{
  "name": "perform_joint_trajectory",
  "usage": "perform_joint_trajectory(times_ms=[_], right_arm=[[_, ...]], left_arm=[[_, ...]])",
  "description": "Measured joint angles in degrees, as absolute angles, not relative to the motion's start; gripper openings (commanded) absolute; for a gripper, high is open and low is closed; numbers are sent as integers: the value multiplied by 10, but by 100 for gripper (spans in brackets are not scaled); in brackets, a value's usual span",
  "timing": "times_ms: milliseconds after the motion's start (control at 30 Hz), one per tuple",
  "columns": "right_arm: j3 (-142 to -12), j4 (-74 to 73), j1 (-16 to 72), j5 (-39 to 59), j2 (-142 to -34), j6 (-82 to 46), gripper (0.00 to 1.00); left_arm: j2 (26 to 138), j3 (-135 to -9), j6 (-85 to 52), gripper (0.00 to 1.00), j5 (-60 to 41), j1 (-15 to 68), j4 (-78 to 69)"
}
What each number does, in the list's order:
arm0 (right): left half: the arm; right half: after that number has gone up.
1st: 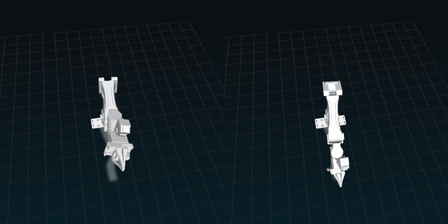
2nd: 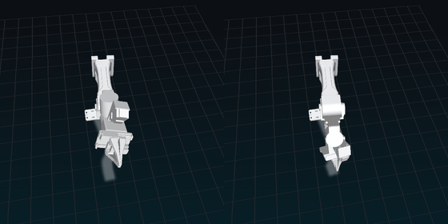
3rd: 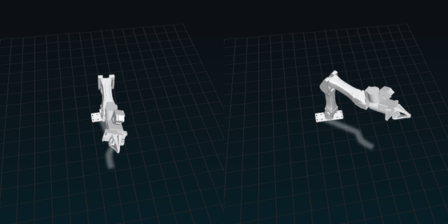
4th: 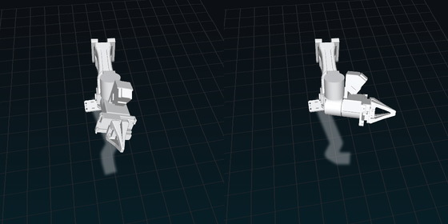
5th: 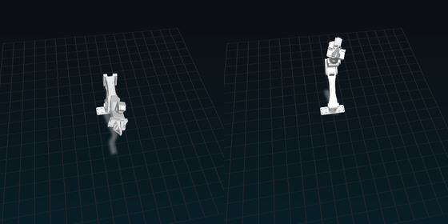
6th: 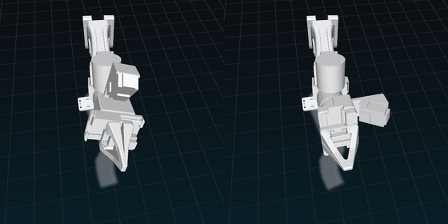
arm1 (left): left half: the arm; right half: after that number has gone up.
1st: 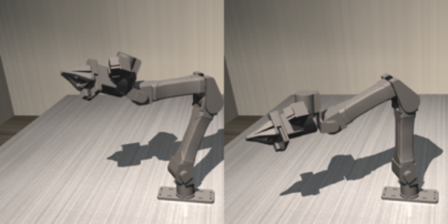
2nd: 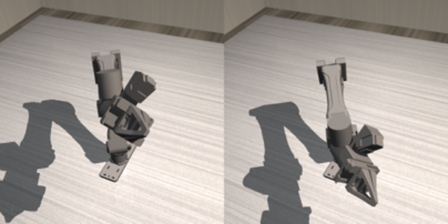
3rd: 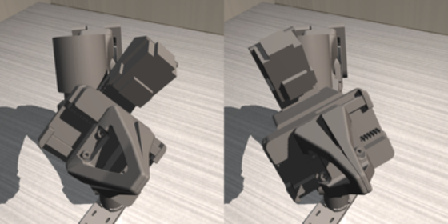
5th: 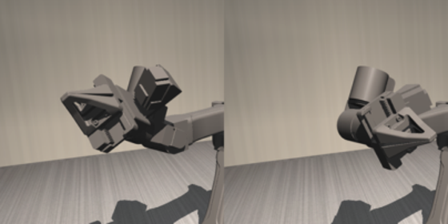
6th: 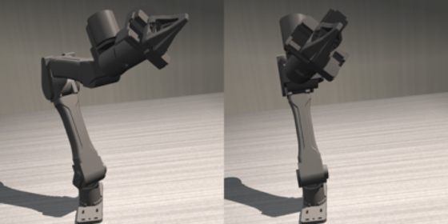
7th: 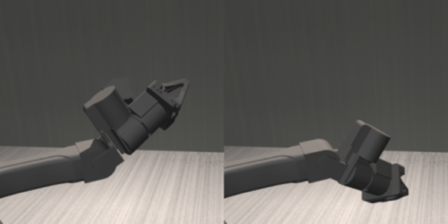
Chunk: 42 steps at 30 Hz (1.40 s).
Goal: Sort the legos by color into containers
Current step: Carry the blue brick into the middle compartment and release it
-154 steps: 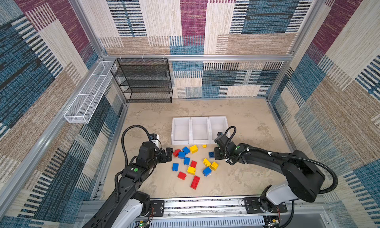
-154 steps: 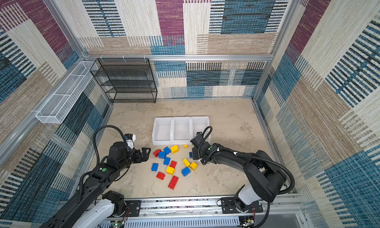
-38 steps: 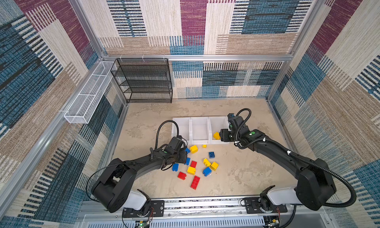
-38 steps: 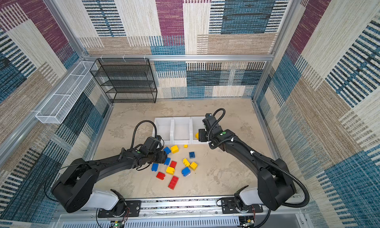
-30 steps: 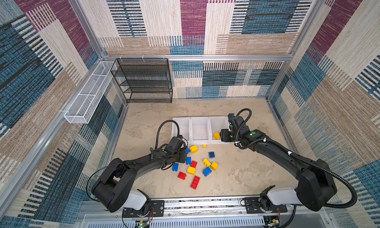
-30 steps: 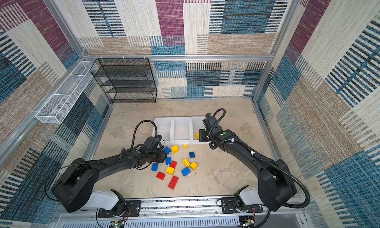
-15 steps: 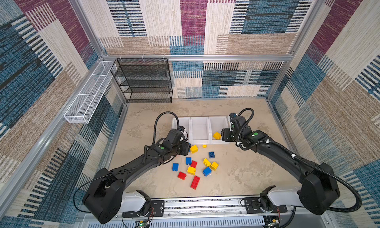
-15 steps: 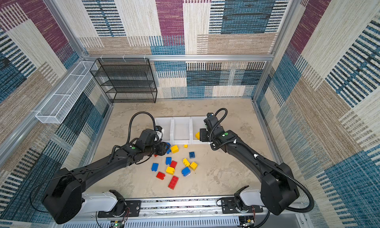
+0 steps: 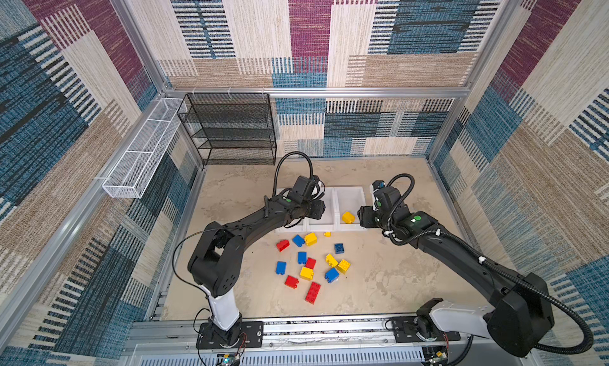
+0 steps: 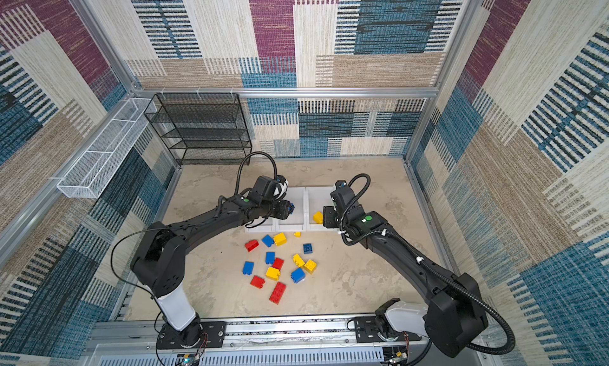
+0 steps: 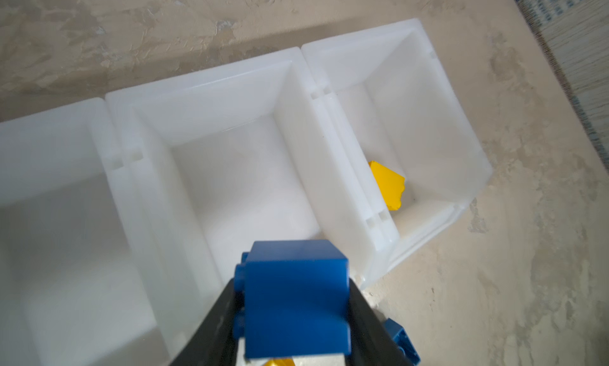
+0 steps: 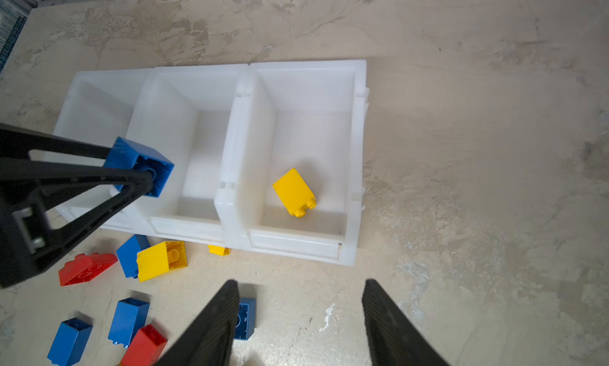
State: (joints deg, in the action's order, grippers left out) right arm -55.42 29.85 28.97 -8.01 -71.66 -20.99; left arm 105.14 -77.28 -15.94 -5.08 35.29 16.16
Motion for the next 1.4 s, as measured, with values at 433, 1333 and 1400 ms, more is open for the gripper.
perform_joint_trajectory(times_ms=[433, 1333, 1400], right_arm=[[-538, 312, 289, -81, -695, -218, 63], [-536, 314, 289, -86, -691, -218, 66], [-533, 314, 290, -86, -691, -218, 66]], left_arm=[[1153, -846, -129, 43, -35, 363, 192], [898, -686, -123, 62, -9, 349, 199], [855, -634, -127, 62, -2, 331, 199]])
